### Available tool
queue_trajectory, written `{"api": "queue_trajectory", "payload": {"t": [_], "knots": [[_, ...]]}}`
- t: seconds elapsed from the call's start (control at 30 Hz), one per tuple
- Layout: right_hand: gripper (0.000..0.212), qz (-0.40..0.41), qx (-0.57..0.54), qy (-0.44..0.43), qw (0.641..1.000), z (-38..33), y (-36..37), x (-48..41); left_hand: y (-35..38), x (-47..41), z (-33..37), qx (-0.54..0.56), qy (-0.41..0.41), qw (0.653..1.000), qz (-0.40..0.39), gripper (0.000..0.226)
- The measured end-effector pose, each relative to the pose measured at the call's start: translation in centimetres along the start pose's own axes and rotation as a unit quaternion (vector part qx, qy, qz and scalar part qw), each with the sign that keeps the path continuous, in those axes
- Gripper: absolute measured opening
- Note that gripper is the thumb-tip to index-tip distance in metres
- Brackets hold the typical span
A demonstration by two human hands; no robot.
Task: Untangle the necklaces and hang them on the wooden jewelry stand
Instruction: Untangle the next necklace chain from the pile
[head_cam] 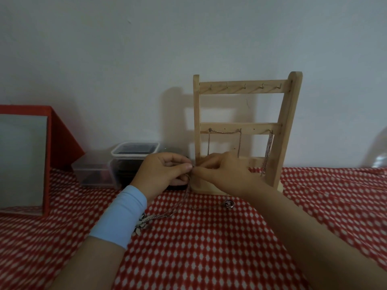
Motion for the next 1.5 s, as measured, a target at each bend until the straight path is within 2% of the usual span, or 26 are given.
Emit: {"api": "queue_trajectory", "payload": {"t": [0.13,0.27,0.4,0.5,0.6,0.77,0.9,0.97,1.1,1.2,1.3,1.4,1.5], "knots": [[0.014,-0.008,-0.108,0.030,0.994,-0.2,-0.3,0.1,0.0,0.2,0.4,0.035,-0.020,0.999,-0.014,0.010],[0.011,-0.008,-0.117,0.036,0.992,-0.3,-0.7,0.2,0.2,0.2,0.3,0.045,-0.039,0.998,-0.034,0.011],[0.009,-0.035,-0.068,0.032,0.997,-0.6,-0.8,0.4,-0.2,0.2,0.6,-0.064,-0.006,0.997,-0.045,0.009],[0.014,-0.051,-0.040,0.046,0.997,-0.5,-0.6,0.2,-0.5,0.2,1.0,-0.194,0.054,0.977,-0.063,0.005],[0.013,-0.054,-0.089,0.089,0.991,-0.3,-0.4,0.2,-0.6,0.2,1.1,-0.271,0.104,0.954,-0.076,0.009],[0.013,-0.043,-0.196,0.165,0.966,0.4,0.1,0.4,-0.4,0.1,0.2,-0.228,0.098,0.966,-0.079,0.014],[0.017,-0.034,-0.238,0.211,0.948,0.7,0.3,0.2,-0.1,-0.1,-0.2,-0.127,0.075,0.986,-0.072,0.014],[0.018,-0.025,-0.242,0.211,0.947,0.9,0.4,0.1,-0.4,-0.3,-0.3,-0.119,0.087,0.987,-0.064,0.008],[0.028,-0.059,-0.246,0.175,0.951,0.6,0.7,0.3,-0.2,0.0,-1.1,-0.180,0.110,0.975,-0.067,0.024],[0.020,-0.038,-0.211,0.178,0.960,0.2,0.6,0.3,0.0,0.6,-1.6,-0.212,0.144,0.966,-0.011,0.012],[0.015,-0.025,-0.125,0.167,0.978,-0.1,0.6,0.4,-0.2,1.8,-1.9,-0.246,0.149,0.957,0.040,0.011],[0.019,-0.061,-0.046,0.143,0.987,-0.5,0.7,0.7,-0.3,2.8,-2.1,-0.248,0.089,0.964,0.024,0.021],[0.025,-0.104,0.013,0.098,0.990,-1.2,0.6,1.3,-0.6,3.9,-2.3,-0.143,-0.003,0.990,-0.003,0.039]]}}
Point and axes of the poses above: each hand's wrist, its own x-axis away from the middle knuckle, its own y-axis out of the palm, z = x × y, the point moved 2 cm from there along -x, towards the middle knuckle, and after that the axes turned 1 degree about y, right-handed, at the moved point
